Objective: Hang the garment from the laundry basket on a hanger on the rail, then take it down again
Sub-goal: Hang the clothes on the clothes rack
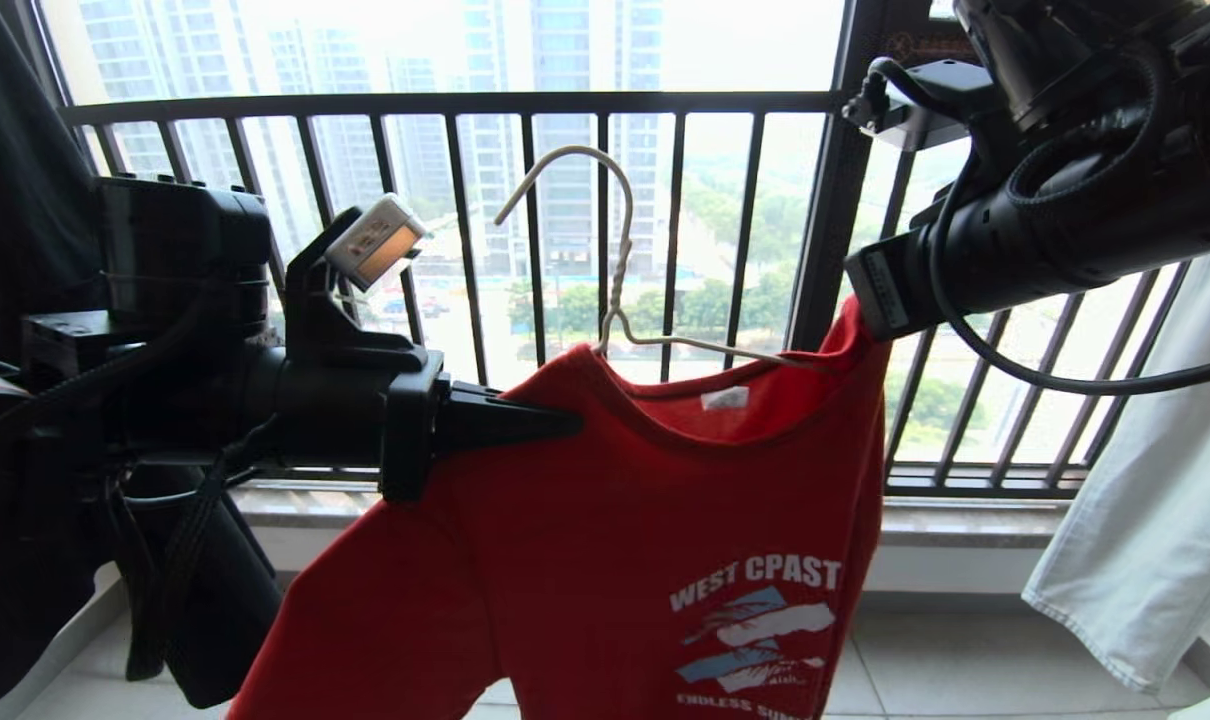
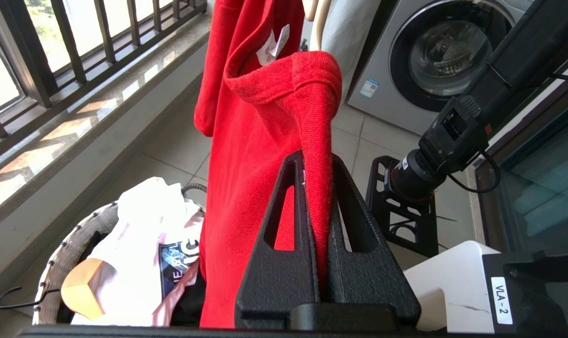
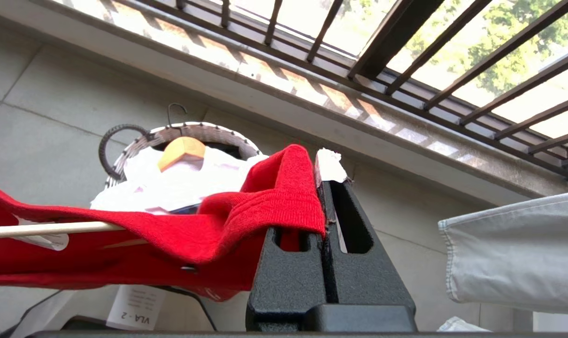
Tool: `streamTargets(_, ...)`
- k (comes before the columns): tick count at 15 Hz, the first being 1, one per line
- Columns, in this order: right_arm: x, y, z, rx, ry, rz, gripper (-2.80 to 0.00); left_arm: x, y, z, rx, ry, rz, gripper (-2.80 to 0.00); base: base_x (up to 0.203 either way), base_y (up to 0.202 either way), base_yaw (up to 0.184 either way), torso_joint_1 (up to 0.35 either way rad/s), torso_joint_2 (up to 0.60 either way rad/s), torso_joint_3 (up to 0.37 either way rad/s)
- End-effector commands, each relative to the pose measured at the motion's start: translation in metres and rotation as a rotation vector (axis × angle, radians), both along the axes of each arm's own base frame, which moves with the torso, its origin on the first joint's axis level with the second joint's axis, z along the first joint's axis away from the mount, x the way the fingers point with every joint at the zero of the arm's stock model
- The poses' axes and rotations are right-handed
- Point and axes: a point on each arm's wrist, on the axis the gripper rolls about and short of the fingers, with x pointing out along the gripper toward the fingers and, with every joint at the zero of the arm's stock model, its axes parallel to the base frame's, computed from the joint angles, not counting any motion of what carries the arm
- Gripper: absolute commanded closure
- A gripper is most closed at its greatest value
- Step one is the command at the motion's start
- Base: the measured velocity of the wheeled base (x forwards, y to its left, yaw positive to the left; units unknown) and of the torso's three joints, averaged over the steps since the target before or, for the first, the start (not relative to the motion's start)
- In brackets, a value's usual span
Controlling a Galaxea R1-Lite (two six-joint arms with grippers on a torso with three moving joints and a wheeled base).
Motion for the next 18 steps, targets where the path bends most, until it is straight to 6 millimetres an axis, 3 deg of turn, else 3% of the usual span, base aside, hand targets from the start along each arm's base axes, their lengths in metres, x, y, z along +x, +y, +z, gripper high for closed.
streamTargets(1, -0.001, -0.003, 0.008, 0.017, -0.057, -0.031, 0.0, 0.002, -0.006, -0.005, 0.02, 0.002, 0.053, 0.0, 0.0, 0.0, 0.0, 0.0, 0.0, 0.0)
streamTargets(6, 0.015, 0.005, 0.007, 0.047, -0.133, -0.068, 0.0, 0.0, -0.031, -0.013, -0.01, -0.119, 0.203, 0.0, 0.0, 0.0, 0.0, 0.0, 0.0, 0.0)
streamTargets(12, 0.05, 0.027, -0.002, 0.113, -0.254, -0.103, 0.0, -0.013, -0.059, -0.015, -0.073, -0.205, 0.296, 0.0, 0.0, 0.0, 0.0, 0.0, 0.0, 0.0)
streamTargets(15, 0.051, 0.031, 0.006, 0.157, -0.325, -0.114, 0.0, -0.014, -0.085, -0.02, -0.127, -0.254, 0.414, 0.0, 0.0, 0.0, 0.0, 0.0, 0.0, 0.0)
streamTargets(18, 0.049, 0.03, 0.01, 0.174, -0.36, -0.157, 0.0, -0.013, -0.092, -0.017, -0.142, -0.27, 0.472, 0.0, 0.0, 0.0, 0.0, 0.0, 0.0, 0.0)
